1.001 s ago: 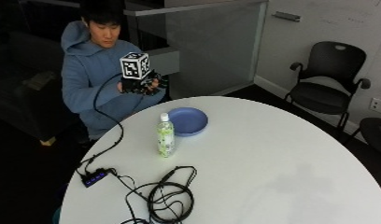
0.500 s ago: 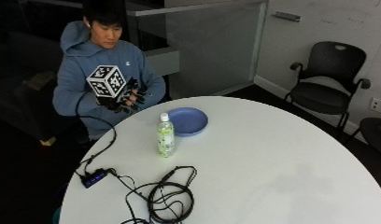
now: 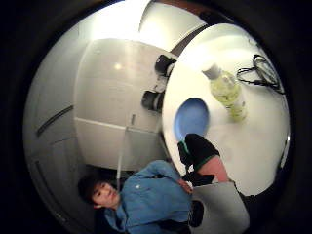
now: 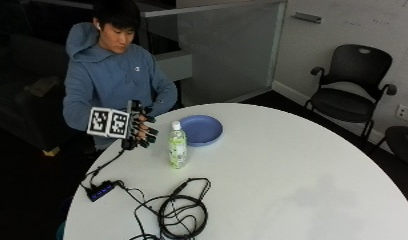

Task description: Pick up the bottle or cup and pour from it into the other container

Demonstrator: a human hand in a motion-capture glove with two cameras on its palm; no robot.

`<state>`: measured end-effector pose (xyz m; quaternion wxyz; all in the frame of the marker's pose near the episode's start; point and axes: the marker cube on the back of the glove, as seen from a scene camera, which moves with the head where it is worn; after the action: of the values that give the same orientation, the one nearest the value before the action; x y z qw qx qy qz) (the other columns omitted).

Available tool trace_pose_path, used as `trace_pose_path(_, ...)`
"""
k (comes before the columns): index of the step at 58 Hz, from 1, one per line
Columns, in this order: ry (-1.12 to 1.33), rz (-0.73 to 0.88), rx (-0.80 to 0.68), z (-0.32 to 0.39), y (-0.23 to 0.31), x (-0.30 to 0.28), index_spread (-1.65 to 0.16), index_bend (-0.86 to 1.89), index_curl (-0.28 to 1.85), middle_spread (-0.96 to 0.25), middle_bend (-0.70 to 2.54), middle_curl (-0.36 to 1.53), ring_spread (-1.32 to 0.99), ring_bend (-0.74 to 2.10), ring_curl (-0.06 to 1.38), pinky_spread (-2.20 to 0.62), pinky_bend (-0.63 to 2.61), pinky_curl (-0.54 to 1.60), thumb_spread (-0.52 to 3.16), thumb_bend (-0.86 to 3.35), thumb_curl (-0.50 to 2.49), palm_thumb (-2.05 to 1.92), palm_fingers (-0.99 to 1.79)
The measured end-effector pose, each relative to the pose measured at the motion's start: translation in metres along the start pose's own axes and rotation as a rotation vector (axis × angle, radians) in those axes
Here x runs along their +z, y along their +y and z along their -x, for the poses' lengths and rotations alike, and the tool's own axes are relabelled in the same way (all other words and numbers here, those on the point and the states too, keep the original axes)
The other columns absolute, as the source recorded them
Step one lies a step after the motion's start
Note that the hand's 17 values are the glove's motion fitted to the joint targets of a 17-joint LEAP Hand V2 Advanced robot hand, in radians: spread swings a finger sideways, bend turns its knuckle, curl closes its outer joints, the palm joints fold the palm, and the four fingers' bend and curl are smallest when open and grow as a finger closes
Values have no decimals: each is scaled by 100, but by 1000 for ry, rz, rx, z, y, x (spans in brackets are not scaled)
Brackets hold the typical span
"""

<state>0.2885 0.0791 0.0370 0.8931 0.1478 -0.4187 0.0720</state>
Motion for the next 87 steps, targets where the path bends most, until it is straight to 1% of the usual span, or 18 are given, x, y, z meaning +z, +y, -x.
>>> trace_pose_path(6, -211, 3, -4, -22, -12, 17, -34, 11, 18, 11, 22, 33, 19, 58, 29, 28, 65, 26, 91, -2, 40, 72, 1)
trace_pose_path(15, -383, -21, 24, -49, -28, 43, -37, 8, 15, 13, 24, 33, 19, 61, 30, 28, 70, 27, 87, -3, 40, 73, -4)
trace_pose_path(25, -464, 12, 13, -59, -42, 71, -39, 9, 12, 13, 20, 33, 20, 59, 29, 28, 74, 28, 84, -3, 39, 74, -9)
trace_pose_path(35, -519, 46, -14, -56, -58, 95, -41, 7, 10, 7, 16, 30, 20, 57, 28, 27, 76, 29, 82, -4, 38, 72, -16)
trace_pose_path(40, -544, 23, -31, -54, -65, 107, -41, 7, 9, 5, 17, 30, 20, 57, 28, 26, 76, 28, 81, -3, 38, 73, -15)
trace_pose_path(43, -569, -16, -39, -53, -70, 113, -41, 8, 8, 7, 19, 30, 21, 58, 28, 26, 73, 28, 80, -3, 38, 74, -11)
trace_pose_path(46, -592, -61, -54, -52, -75, 119, -40, 7, 8, 9, 26, 32, 20, 65, 30, 26, 69, 27, 78, -2, 38, 77, 2)
trace_pose_path(47, -596, -74, -58, -51, -77, 121, -38, 7, 8, 10, 32, 34, 19, 69, 31, 26, 68, 26, 78, -1, 38, 79, 15)
trace_pose_path(49, -600, -97, -62, -51, -80, 124, -37, 6, 7, 11, 36, 34, 18, 70, 30, 25, 66, 24, 77, -1, 39, 81, 18)
trace_pose_path(50, -602, -109, -62, -51, -82, 125, -36, 5, 7, 10, 44, 37, 14, 73, 32, 25, 66, 25, 76, 0, 39, 84, 34)
trace_pose_path(51, -605, -123, -61, -50, -84, 126, -34, 5, 6, 10, 46, 37, 12, 73, 31, 25, 66, 24, 76, 0, 39, 85, 39)
trace_pose_path(52, -608, -138, -59, -50, -86, 128, -32, 5, 6, 8, 53, 39, 8, 74, 31, 23, 65, 23, 75, 0, 40, 88, 51)
trace_pose_path(53, -611, -153, -58, -49, -87, 130, -31, 4, 6, 7, 56, 40, 7, 73, 30, 23, 64, 23, 74, 0, 40, 89, 53)
trace_pose_path(55, -606, -167, -61, -47, -87, 137, -24, 13, 9, 4, 63, 43, -1, 72, 31, 16, 63, 23, 72, 1, 43, 94, 78)
trace_pose_path(57, -585, -165, -65, -44, -85, 145, -21, 27, 15, 1, 56, 41, -5, 68, 30, 8, 62, 23, 68, 3, 46, 99, 93)
trace_pose_path(69, -481, -112, -71, -18, -96, 152, -15, 20, 28, -4, 42, 43, -15, 54, 35, -14, 61, 29, 38, -3, 56, 105, 109)
trace_pose_path(78, -386, -60, -99, 8, -100, 148, -13, 16, 32, -5, 38, 44, -17, 50, 38, -18, 58, 32, 28, -4, 60, 105, 113)
trace_pose_path(87, -174, 37, -148, 44, -105, 145, -12, 15, 35, -5, 36, 46, -18, 48, 40, -19, 56, 34, 22, -4, 63, 104, 115)
